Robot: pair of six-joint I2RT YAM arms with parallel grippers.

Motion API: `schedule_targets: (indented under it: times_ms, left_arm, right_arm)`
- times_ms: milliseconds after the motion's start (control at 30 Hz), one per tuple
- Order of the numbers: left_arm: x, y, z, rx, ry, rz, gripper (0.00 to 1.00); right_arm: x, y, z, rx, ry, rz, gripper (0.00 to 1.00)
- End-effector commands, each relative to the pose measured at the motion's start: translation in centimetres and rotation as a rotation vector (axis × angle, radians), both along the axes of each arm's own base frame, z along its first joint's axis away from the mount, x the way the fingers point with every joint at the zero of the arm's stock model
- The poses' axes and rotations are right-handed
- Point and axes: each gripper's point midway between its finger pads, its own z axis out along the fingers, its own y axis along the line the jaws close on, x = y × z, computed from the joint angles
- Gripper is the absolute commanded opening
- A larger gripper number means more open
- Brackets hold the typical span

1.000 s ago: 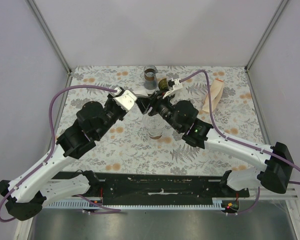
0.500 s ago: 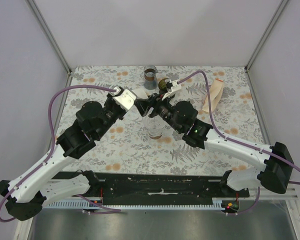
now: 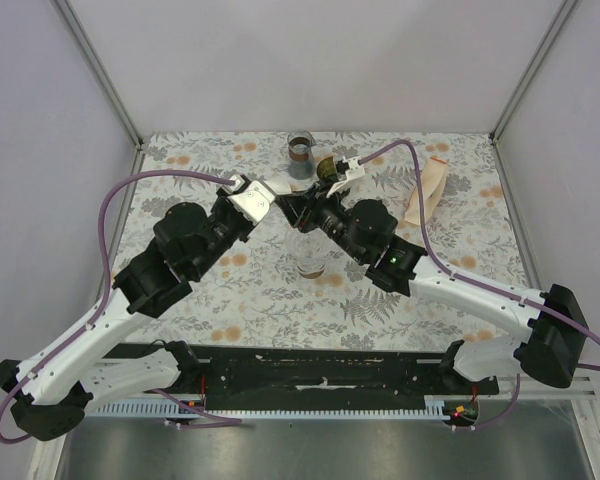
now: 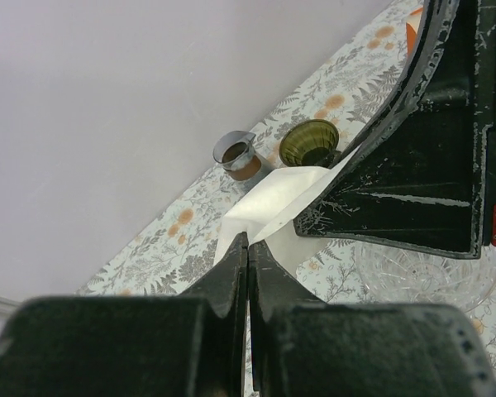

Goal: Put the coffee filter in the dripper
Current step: Place the coffee filter in the coffee dripper.

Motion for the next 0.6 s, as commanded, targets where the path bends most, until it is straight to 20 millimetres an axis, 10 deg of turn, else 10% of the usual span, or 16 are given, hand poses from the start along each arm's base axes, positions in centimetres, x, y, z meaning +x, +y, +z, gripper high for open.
schedule_targets:
  times_ms: [0, 267, 567]
  left_arm:
    - [-0.4, 0.4, 2.9, -0.087, -0.038, 0.007, 0.02]
    - [-0.4, -1.0, 0.7, -0.061, 0.072, -0.028, 0.02]
    - [-0.5, -2.3, -0.4, -0.017, 0.188, -0.060, 0.02]
  right_arm:
    - [1.0, -1.6, -0.1, -0.029, 0.031, -0.055, 0.29]
    - [-1.1, -2.8, 0.1, -0.216, -0.081, 0.050, 0.67]
    - [-6.3, -7.6, 3.7, -0.696, -0.890, 0.140, 0.83]
